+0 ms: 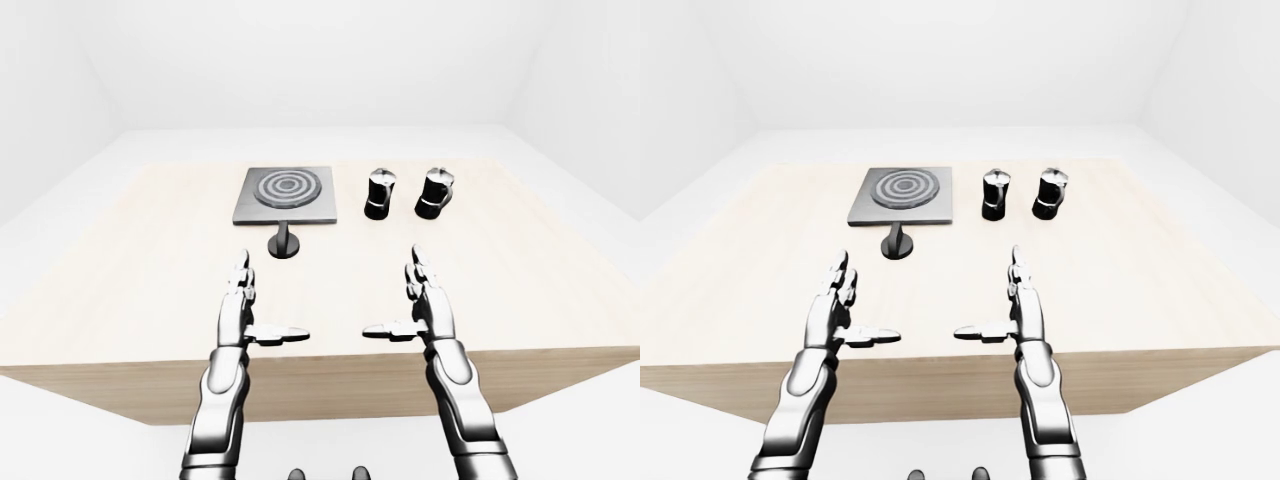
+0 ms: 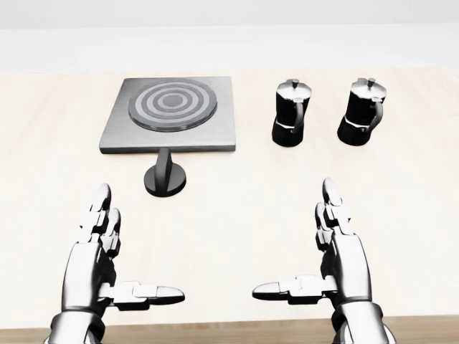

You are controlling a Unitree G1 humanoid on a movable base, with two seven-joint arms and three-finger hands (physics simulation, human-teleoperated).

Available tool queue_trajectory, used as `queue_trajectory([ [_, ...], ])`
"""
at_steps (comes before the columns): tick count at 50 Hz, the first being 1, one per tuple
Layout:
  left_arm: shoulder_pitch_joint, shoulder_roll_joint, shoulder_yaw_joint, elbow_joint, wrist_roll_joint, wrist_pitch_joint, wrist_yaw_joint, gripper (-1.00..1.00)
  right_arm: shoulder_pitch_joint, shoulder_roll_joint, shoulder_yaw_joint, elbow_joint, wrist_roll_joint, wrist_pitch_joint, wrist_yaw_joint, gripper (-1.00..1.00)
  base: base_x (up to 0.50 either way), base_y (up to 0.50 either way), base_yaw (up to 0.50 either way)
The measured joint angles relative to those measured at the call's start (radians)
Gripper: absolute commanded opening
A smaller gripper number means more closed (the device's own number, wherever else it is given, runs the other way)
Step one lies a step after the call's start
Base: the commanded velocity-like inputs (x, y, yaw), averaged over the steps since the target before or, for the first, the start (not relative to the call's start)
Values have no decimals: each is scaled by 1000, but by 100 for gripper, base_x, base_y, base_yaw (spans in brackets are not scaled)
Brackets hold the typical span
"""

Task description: Turn off the stove.

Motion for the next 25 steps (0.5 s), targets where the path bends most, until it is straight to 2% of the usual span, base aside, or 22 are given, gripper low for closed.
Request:
queue_trajectory([
  [12, 6, 6, 13, -2, 0, -10, -17, 100, 2, -10, -17, -7, 1, 8, 12, 100, 0, 4, 0],
  [25, 9, 8, 18, -2, -2, -19, -26, 100, 0, -11, -19, -5, -1, 16, 19, 100, 0, 48, 0],
])
